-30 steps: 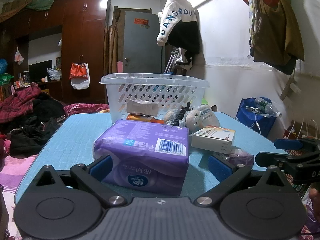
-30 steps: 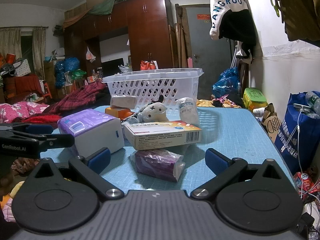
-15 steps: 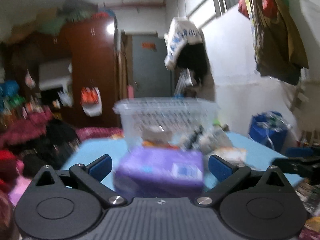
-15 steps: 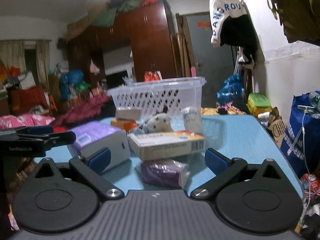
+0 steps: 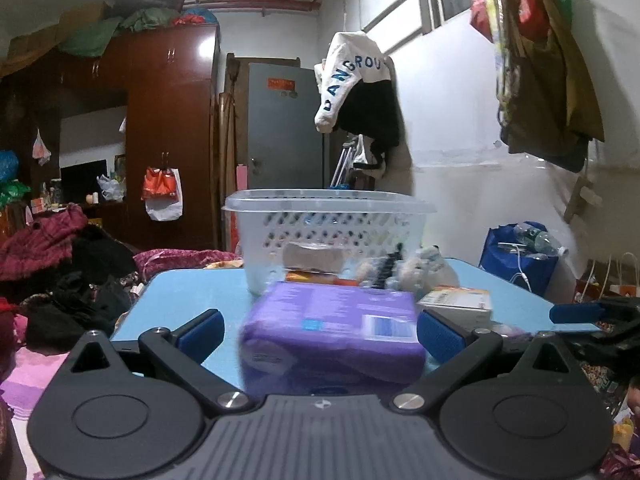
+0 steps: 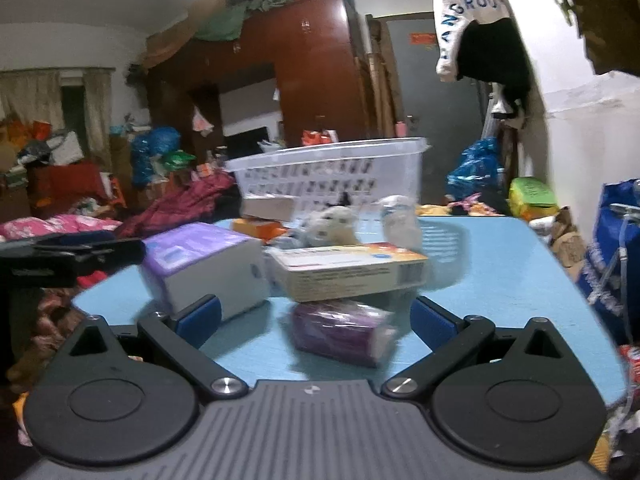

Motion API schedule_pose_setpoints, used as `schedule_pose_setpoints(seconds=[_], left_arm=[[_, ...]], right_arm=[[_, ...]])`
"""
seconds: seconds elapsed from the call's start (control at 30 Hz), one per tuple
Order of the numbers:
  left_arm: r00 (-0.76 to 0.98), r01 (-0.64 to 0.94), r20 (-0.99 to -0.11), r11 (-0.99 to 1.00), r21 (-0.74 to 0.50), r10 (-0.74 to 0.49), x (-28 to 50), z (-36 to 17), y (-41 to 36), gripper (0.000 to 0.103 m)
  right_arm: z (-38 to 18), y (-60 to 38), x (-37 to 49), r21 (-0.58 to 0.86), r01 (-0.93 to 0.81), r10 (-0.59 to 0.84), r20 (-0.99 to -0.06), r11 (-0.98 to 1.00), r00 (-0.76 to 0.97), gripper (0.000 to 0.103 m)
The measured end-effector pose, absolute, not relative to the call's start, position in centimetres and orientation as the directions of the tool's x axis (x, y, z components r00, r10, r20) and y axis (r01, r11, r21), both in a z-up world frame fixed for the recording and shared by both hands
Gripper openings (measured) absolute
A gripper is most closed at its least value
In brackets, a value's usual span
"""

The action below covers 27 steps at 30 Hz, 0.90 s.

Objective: Organize objects
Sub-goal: 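Close both grippers on the sides of the purple tissue pack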

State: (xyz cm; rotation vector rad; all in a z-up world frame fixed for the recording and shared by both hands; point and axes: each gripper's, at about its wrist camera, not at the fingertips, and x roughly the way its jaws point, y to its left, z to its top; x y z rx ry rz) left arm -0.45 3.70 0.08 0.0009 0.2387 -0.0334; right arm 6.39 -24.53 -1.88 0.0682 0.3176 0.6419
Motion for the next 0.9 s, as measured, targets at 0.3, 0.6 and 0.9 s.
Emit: schedule_pose_setpoints(seconds=[0.3, 0.6, 0.9], left_arm=[[0.947, 0.202, -0.238, 0.977, -0.072, -0.213, 1.2, -1.1, 11.5, 0.091], [0.906, 0.346, -0.233, 0.935, -0.074, -0.354, 3.0, -3.0, 13.0, 0.069], [0.834, 0.485, -0.273, 0.873, -0.049, -0.479, 4.3, -4.0, 13.4, 0.055]], right_arm=[[-1.7, -17.2, 6.6, 0.124, -0.714, 0.711, -0.307, 0.689, 0.633, 0.088], [-2.8, -14.4, 8.0, 0.104, -0.733, 0.717, -0.338, 0.672, 0.610, 0.069], [-3.3, -14.1, 8.5, 0.078, -0.732, 0.711, -0.329, 0.677, 0.622, 0.067]])
